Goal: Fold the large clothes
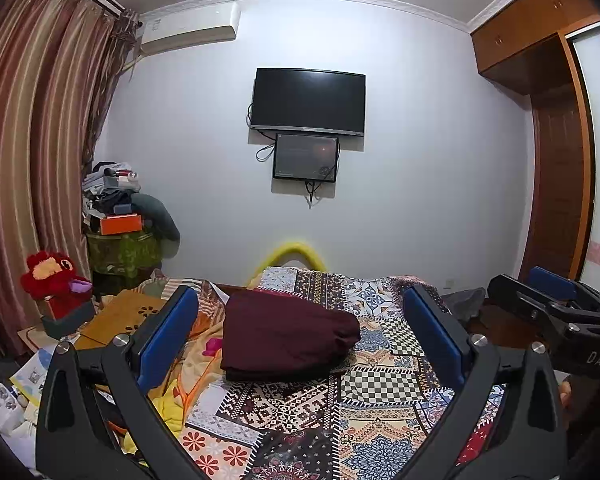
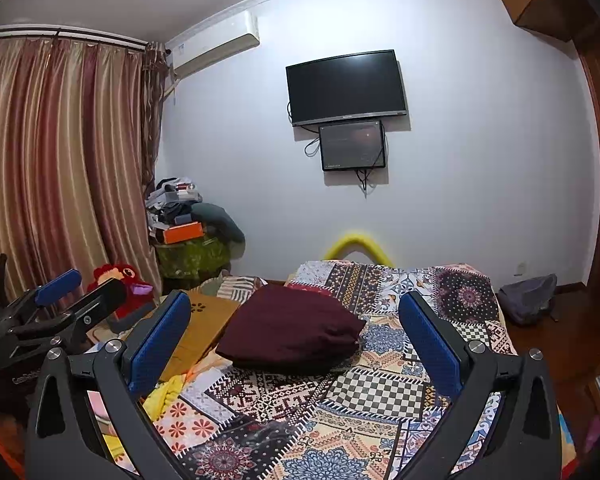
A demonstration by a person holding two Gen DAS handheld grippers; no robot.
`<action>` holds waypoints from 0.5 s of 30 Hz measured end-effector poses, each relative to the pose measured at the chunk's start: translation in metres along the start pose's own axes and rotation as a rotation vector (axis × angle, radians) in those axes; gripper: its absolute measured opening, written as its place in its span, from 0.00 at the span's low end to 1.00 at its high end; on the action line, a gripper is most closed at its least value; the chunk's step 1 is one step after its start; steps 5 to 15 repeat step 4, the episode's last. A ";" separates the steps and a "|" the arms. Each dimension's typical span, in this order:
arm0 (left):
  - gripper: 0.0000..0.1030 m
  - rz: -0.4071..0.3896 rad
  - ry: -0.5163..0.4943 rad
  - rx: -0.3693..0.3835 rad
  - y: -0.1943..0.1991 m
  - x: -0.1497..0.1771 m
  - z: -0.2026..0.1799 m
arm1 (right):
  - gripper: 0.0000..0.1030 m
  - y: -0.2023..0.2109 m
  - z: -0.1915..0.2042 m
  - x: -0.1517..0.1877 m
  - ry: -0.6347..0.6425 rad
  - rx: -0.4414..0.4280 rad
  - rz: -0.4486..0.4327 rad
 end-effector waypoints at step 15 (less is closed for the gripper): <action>1.00 0.001 -0.006 0.004 0.000 0.001 0.001 | 1.00 0.000 0.000 0.000 0.001 0.001 0.000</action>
Point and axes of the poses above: each gripper's, at about its wrist camera, not at the fingertips, and y roughly against the way its jaws point, z to its left, x to its underside, the point moved 8 cm from there along -y, roughly the way its jaws point, and after that the axes turned 10 degrees about z, right-handed, at the moved point
